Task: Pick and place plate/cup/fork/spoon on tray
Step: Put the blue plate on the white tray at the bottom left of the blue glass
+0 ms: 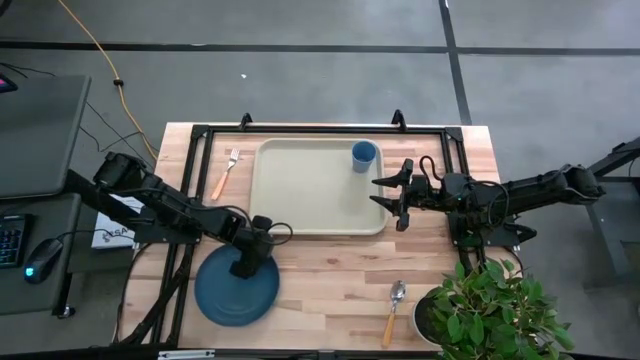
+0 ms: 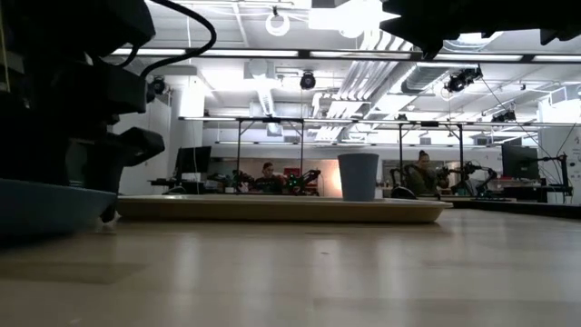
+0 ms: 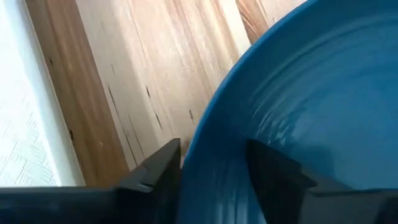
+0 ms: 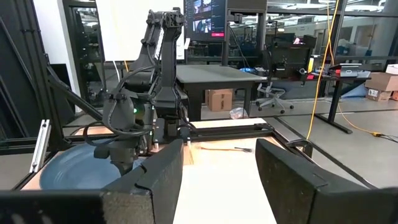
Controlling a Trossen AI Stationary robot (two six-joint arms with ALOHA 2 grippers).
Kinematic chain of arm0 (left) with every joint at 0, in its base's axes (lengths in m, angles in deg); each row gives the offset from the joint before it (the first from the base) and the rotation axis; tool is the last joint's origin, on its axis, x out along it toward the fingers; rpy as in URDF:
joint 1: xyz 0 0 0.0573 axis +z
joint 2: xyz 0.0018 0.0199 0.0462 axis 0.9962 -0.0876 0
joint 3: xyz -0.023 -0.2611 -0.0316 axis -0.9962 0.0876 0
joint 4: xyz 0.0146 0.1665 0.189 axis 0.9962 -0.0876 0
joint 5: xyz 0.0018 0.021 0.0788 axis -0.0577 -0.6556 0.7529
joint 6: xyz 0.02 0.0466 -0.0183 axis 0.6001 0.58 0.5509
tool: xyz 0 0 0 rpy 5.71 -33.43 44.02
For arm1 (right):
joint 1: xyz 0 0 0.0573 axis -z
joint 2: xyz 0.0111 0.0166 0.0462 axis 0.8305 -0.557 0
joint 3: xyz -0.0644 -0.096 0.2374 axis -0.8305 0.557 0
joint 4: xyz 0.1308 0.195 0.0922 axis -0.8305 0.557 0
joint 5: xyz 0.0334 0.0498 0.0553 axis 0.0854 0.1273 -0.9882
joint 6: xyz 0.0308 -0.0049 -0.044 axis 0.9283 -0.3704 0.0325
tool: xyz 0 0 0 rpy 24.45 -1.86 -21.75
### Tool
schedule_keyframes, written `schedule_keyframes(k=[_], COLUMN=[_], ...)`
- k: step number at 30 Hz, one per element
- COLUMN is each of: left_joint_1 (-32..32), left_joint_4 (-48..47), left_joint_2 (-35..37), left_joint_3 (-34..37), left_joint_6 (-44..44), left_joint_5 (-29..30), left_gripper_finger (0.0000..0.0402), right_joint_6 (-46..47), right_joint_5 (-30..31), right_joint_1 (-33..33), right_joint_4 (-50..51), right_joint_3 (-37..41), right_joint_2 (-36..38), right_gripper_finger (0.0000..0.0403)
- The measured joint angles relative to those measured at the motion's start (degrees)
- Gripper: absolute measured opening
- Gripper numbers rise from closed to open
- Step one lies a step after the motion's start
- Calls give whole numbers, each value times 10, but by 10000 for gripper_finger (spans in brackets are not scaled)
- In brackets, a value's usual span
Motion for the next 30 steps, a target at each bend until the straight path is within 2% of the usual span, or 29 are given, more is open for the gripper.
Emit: schedule_keyframes(k=[6,9,16,22,27,30], left_joint_1=[0,0,0,0,23,52], left_joint_4=[-2,-32,-111,-248,-322,-325], left_joint_2=[1,1,-1,4,31,52], left_joint_3=[-4,-24,-84,-173,-279,-335], left_joint_6=[18,23,25,18,27,19], left_joint_5=[-14,-16,-32,-43,-24,19], left_gripper_finger=[46,10,2,0,0,0], right_joint_6=[0,0,0,0,0,2], right_joint_5=[0,0,0,0,0,0], right_joint_1=[0,0,0,0,0,0], right_joint_4=[0,0,0,0,1,2], right_joint_3=[0,0,0,0,0,0], right_joint_2=[0,0,0,0,0,0], right_gripper_finger=[193,193,193,193,193,193])
